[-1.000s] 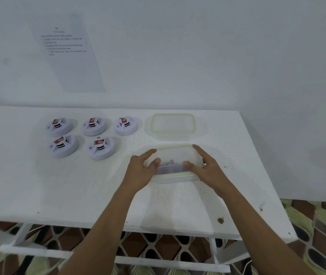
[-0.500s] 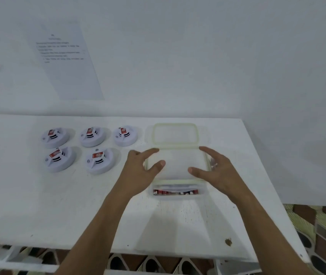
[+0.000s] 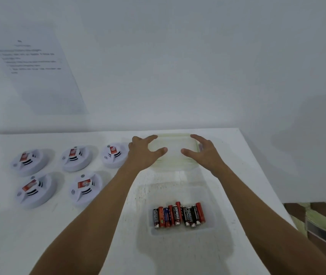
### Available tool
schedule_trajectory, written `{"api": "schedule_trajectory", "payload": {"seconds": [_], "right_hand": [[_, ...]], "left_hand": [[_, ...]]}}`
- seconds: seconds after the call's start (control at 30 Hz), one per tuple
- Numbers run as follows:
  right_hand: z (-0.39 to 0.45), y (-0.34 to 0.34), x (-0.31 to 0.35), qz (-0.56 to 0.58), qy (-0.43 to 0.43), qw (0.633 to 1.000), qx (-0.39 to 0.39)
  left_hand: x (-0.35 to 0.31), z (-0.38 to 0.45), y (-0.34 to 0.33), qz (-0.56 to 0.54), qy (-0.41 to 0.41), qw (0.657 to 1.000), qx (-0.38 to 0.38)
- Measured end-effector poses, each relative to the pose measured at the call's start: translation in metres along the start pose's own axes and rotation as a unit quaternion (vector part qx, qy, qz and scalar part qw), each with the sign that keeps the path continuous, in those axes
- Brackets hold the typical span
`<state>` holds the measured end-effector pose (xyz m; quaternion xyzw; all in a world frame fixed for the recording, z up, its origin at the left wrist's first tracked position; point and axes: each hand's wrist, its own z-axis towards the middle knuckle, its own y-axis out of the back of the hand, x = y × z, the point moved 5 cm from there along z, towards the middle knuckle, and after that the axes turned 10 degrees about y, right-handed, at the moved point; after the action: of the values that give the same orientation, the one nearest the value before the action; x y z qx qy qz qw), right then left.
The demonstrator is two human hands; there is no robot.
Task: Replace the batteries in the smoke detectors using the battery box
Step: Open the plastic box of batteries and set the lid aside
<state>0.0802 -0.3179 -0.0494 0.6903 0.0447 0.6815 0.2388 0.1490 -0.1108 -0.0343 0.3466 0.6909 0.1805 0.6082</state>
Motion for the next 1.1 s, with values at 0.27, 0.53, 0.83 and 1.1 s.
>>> {"api": "schedule_trajectory", "payload": {"seconds": [0.27, 0.53, 0.83, 1.1], "right_hand": [[-0.038, 0.002, -0.009, 0.027, -0.031, 0.999, 0.018], [-0.006, 0.023, 0.032, -0.067, 0.028, 0.997, -0.001], [0.071, 0.004, 0.001, -0.053, 0.001, 0.998, 0.020], [0.086, -0.011, -0.041, -0.201, -0.066, 0.975, 0.070]], "left_hand": [[0.016, -0.031, -0.002, -0.015, 0.006, 0.999, 0.029], [-0.025, -0.014, 0.022, -0.025, -0.012, 1.000, 0.007], [-0.025, 0.058, 0.005, -0.001, 0.014, 0.999, 0.030], [0.009, 0.089, -0.027, 0.053, 0.054, 0.996, 0.057]]}}
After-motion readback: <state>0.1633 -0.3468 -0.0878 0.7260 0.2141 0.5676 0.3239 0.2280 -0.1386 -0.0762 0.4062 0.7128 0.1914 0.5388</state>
